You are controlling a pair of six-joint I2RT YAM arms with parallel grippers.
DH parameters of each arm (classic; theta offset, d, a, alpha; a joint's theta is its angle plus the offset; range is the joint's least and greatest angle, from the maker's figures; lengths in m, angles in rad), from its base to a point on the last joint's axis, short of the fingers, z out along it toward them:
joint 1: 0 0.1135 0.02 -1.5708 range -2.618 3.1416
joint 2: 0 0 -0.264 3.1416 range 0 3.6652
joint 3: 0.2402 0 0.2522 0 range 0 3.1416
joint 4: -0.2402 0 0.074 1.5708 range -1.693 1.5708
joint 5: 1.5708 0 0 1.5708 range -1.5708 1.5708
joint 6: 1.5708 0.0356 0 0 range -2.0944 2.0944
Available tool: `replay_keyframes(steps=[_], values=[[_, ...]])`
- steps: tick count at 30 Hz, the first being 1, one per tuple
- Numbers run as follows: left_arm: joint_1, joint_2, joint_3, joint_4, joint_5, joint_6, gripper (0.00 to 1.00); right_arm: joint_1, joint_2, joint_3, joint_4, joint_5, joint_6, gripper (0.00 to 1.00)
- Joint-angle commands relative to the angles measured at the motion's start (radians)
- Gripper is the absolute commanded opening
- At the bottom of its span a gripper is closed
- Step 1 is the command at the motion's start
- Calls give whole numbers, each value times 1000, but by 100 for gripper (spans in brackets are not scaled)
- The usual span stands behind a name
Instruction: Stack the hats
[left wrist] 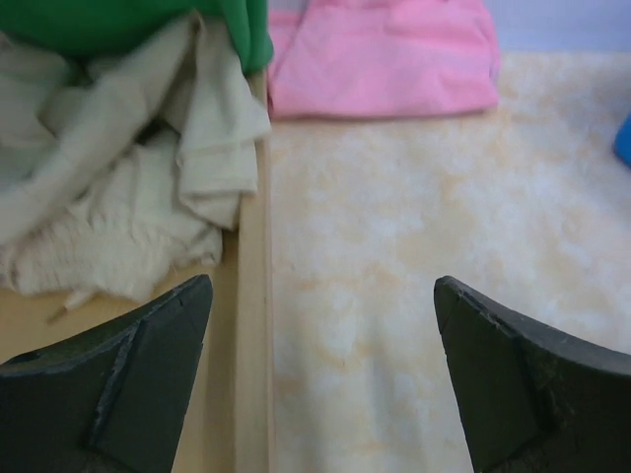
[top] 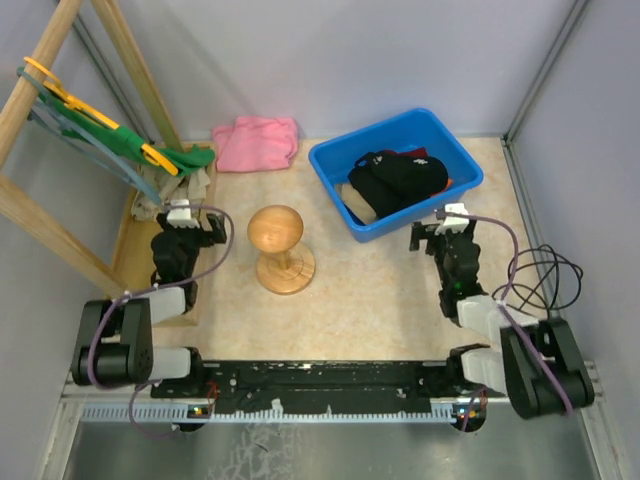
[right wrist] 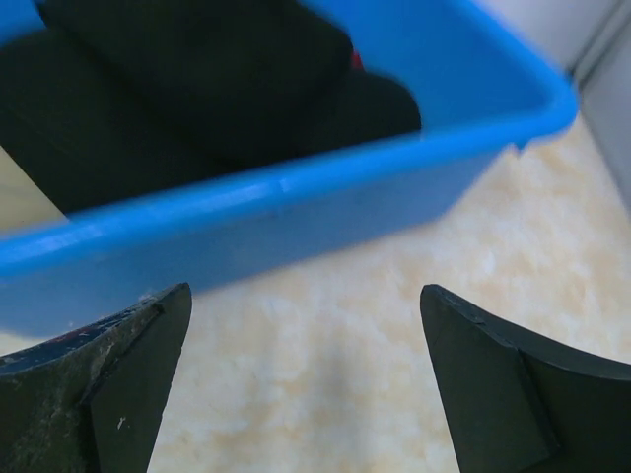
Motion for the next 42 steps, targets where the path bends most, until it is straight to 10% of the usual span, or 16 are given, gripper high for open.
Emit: replay_keyframes(steps=[1, 11, 20, 42], values=[[-11, -156, 147, -421, -85, -58, 99, 47, -192, 105, -214, 24, -55, 99], [-13, -336, 286, -733, 131, -213, 99, 289, -323, 332, -680, -2, -43, 98], [-18, -266, 531, -1040, 259, -282, 99, 518, 43, 749, -1060, 27, 10, 91], [-26, -387, 497, -1126, 306, -358, 92, 437, 664, 1330, -1233, 32, 107, 41]])
